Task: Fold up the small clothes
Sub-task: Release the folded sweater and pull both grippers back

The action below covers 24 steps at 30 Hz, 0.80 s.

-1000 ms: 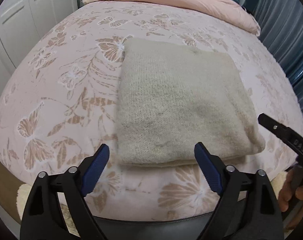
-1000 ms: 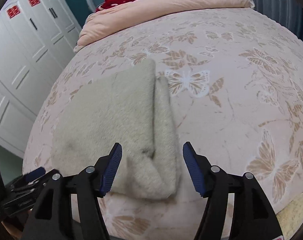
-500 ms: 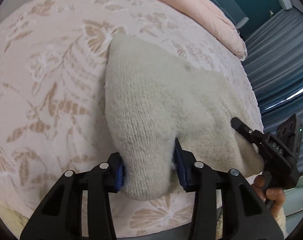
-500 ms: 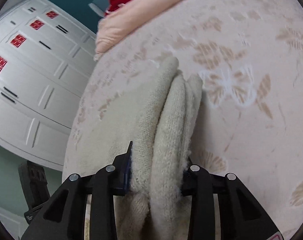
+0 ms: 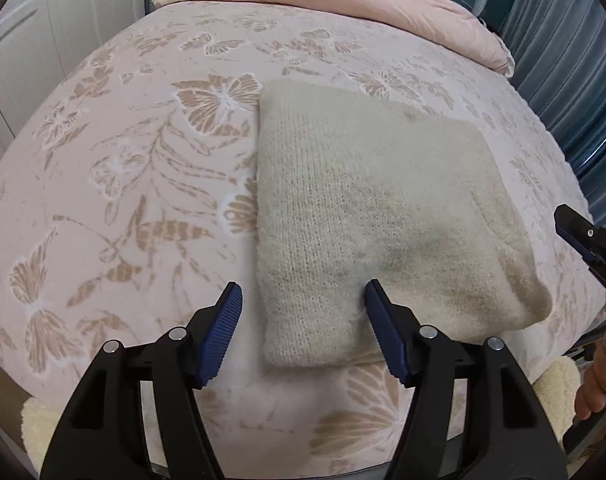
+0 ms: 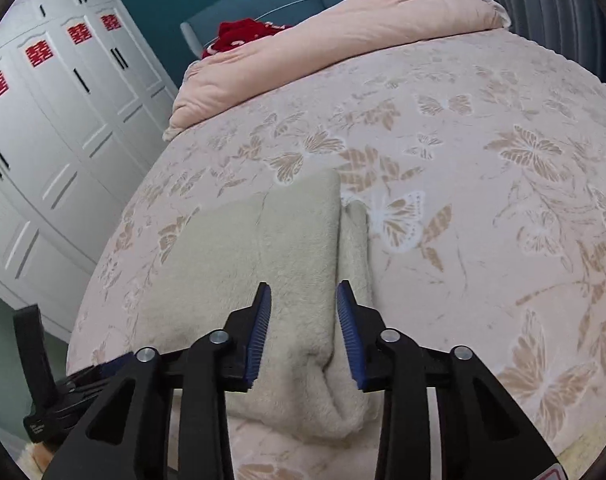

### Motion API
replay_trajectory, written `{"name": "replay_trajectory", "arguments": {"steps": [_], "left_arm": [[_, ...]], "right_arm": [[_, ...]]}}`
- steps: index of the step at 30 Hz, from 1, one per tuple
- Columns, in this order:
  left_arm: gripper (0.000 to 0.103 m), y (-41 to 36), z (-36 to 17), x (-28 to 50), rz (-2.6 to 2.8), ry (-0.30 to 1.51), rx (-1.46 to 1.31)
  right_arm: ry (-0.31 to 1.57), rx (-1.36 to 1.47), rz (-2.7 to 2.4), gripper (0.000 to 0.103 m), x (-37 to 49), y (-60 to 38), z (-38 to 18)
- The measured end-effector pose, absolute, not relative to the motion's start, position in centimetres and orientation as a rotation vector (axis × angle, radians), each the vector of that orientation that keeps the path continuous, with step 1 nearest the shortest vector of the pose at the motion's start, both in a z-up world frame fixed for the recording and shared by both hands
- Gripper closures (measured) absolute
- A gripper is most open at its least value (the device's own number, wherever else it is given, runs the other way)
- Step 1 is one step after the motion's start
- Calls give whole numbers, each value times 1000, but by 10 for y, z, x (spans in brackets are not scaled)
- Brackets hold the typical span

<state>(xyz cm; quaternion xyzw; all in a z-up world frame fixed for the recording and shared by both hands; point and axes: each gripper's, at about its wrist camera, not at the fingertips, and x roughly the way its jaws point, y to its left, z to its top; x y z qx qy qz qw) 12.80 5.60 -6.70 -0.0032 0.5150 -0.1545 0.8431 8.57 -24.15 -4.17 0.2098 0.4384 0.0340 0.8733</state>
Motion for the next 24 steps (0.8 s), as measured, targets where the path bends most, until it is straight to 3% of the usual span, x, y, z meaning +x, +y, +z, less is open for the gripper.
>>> {"name": "replay_trajectory", "arguments": {"steps": [1, 3, 9, 13, 15, 19, 24], "left_arm": [[41, 53, -69, 128, -317, 1094, 13], [41, 50, -73, 128, -299, 1111, 33], [34, 54, -67, 117, -270, 1109, 74], [34, 58, -70, 116, -249, 1131, 48], [34, 56, -66, 111, -250, 1129, 47], [34, 48, -51, 94, -248, 1080, 118], [32, 39, -45, 78, -241, 1058, 139]], "right_arm": [[985, 399, 68, 92, 93, -233, -60], [1066, 339, 38, 95, 94, -225, -91], [942, 332, 89, 95, 74, -218, -28], [1130, 206, 30, 96, 81, -212, -89], [1083, 300, 24, 97, 70, -221, -84], [968, 354, -8, 94, 47, -223, -40], [943, 363, -114, 81, 15, -227, -28]]}}
